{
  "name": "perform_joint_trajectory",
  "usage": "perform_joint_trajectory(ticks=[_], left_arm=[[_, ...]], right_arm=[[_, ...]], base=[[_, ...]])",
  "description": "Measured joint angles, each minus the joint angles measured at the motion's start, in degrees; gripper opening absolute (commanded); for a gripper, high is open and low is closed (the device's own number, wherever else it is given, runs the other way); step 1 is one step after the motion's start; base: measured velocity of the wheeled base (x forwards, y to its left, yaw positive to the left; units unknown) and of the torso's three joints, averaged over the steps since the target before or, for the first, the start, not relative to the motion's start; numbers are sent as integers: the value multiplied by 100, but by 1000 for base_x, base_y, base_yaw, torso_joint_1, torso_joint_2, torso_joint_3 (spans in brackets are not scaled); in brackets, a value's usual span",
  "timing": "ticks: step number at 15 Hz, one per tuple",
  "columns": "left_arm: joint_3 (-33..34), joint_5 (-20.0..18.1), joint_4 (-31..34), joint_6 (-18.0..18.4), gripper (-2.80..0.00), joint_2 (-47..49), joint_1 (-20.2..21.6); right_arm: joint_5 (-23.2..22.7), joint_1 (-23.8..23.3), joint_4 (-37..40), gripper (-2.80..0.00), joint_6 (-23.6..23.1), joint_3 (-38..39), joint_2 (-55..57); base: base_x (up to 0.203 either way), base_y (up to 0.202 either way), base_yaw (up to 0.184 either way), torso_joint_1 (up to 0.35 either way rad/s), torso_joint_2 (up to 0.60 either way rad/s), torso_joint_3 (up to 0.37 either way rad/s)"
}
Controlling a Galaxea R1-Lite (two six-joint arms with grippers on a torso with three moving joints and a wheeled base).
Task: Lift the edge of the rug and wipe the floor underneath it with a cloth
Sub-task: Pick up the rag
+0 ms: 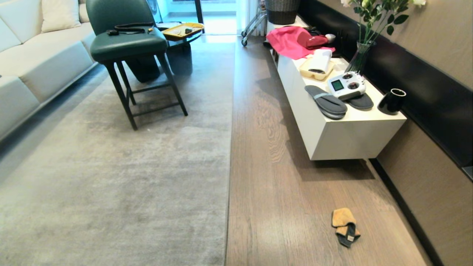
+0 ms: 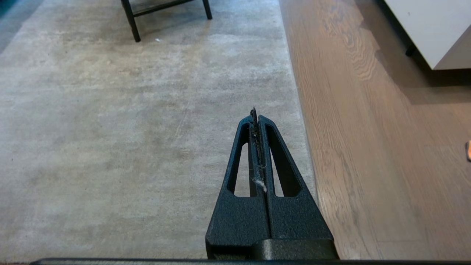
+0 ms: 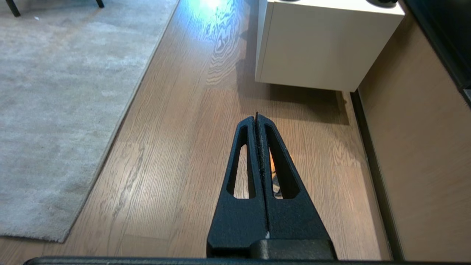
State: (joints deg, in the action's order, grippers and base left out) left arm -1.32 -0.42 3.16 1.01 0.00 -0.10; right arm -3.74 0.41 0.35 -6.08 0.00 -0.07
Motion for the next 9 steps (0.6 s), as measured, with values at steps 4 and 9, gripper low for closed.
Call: perform_joint_trajectory(ticks=[4, 9], left_arm=[[0, -2, 0, -5, -280, 0, -1], [0, 7, -2, -3, -280, 0, 0]], right_arm=[[-1, 0, -2, -280, -2, 0, 0], [-2, 0, -2, -280, -2, 0, 0]], base=[[0, 0, 0, 4, 3, -189], [0, 0, 0, 4, 2, -196]])
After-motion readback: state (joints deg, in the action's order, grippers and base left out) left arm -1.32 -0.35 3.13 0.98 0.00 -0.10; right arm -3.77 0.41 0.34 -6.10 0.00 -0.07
